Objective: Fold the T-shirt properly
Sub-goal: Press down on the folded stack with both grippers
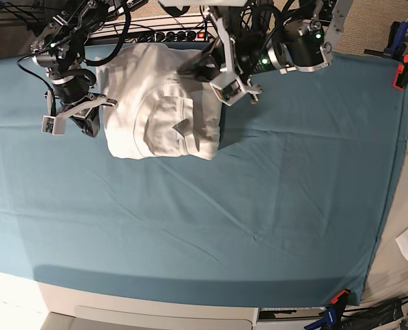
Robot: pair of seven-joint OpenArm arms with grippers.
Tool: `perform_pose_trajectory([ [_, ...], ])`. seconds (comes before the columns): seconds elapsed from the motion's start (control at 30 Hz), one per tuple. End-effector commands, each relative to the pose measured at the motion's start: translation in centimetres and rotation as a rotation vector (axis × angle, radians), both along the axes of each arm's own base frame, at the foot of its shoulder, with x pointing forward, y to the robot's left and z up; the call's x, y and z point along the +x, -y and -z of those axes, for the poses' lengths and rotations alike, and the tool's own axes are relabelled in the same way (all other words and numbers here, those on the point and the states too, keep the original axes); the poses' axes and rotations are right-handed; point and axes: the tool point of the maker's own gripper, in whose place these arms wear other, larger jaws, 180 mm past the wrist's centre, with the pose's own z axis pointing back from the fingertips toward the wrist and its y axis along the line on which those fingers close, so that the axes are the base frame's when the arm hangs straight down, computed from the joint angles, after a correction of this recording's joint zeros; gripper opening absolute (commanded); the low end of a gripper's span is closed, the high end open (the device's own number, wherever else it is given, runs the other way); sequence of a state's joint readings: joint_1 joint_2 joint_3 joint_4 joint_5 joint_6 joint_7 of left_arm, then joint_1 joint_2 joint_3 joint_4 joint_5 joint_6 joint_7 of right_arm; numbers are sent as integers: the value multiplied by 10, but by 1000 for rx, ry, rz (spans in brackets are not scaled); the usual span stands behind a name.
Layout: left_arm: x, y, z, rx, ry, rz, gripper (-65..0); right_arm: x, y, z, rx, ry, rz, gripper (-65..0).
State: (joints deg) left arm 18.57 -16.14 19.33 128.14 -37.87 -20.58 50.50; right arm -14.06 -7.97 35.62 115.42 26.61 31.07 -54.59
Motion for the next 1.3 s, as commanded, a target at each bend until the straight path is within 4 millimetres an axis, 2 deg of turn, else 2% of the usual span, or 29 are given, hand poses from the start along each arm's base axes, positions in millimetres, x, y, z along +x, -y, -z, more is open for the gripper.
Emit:
perform_pose_trajectory([
  [0.0, 4, 3, -12, -48, 15, -24, -650, 7, -1, -14, -2, 57, -2, -650],
  [0.23, 10, 10, -2, -73, -54, -72, -650, 10, -15, -9, -7, 33, -49, -650],
  [0.5, -2, 31, 4, -156, -134, 5, -650, 18, -48, 1, -78, -19, -157, -650],
  [0.7, -28, 58, -12, -221, -113, 121, -650, 23, -49, 6, -150, -46, -130, -650],
  [0.8, -28, 69, -16, -223, -75, 118, -650, 22, -48, 7, -154, -56, -128, -650],
  [0.9, -19, 71, -15, -199, -59, 73, -650, 21, -48, 8, -154, -62, -129, -650],
  [1.07, -3, 65, -1, -128, -42, 5, -650, 21, -48, 8, -154, -64, -130, -650],
  [1.27, -7, 70, 49, -64, -176, 10, -650, 21, -49, 8, -153, -63, -130, -650],
])
